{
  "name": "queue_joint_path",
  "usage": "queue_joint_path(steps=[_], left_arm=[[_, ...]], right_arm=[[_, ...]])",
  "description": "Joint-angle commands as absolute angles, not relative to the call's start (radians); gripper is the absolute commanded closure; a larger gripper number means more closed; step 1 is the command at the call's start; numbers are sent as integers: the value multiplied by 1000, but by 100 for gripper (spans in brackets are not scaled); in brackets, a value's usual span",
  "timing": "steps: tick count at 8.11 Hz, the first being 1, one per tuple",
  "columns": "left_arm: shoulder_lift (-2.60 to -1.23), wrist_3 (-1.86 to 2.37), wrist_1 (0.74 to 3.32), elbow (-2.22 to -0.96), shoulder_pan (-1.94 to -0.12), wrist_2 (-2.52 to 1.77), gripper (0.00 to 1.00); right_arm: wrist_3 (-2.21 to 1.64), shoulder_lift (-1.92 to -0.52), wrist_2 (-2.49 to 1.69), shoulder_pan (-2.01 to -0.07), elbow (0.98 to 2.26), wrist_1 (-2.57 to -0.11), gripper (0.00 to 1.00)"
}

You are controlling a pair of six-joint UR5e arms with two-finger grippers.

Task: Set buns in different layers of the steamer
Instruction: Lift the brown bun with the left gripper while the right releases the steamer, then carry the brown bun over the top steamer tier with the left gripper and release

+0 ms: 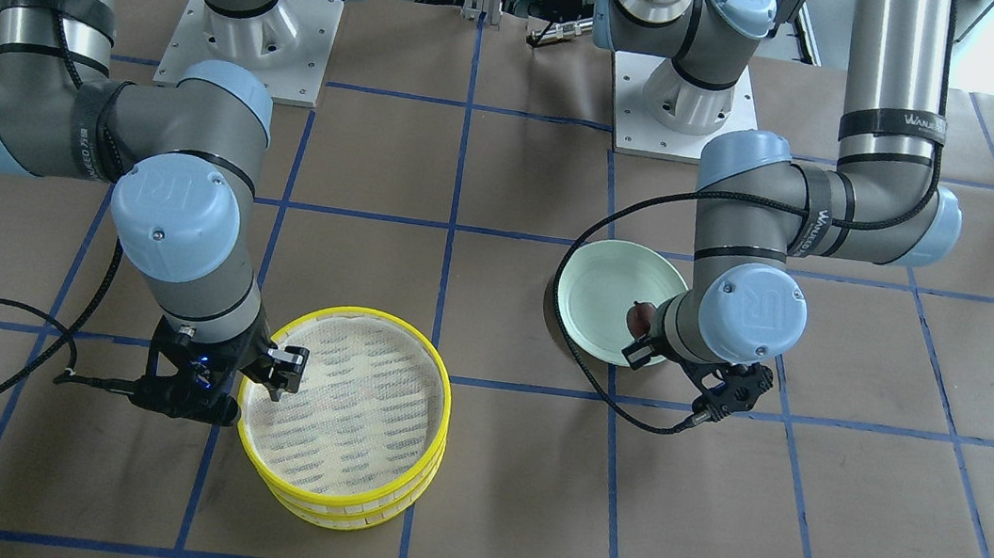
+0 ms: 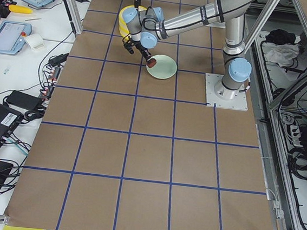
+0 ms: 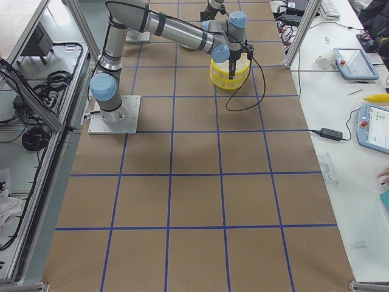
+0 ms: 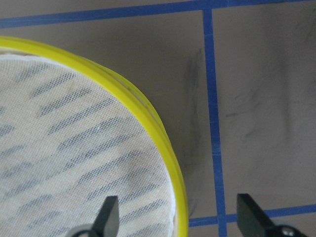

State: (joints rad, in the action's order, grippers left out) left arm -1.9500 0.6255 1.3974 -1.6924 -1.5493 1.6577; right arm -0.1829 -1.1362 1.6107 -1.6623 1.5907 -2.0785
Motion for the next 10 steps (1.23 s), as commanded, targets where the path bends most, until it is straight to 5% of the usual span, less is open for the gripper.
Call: queue_joint_path(steps=[1, 6, 10], left_arm=[[-1951, 551, 1330, -1623, -1549, 1647, 100], [-1942, 396, 1194, -1553, -1566, 1606, 100], [-1911, 388, 1001, -1514, -1687, 1487, 100]], right_arm=[[-108, -1158, 1609, -1652, 1577, -2069, 0], [23, -1374, 1592, -1565, 1442, -1673, 0], [23, -1486, 1578, -1563, 1450, -1595, 0]])
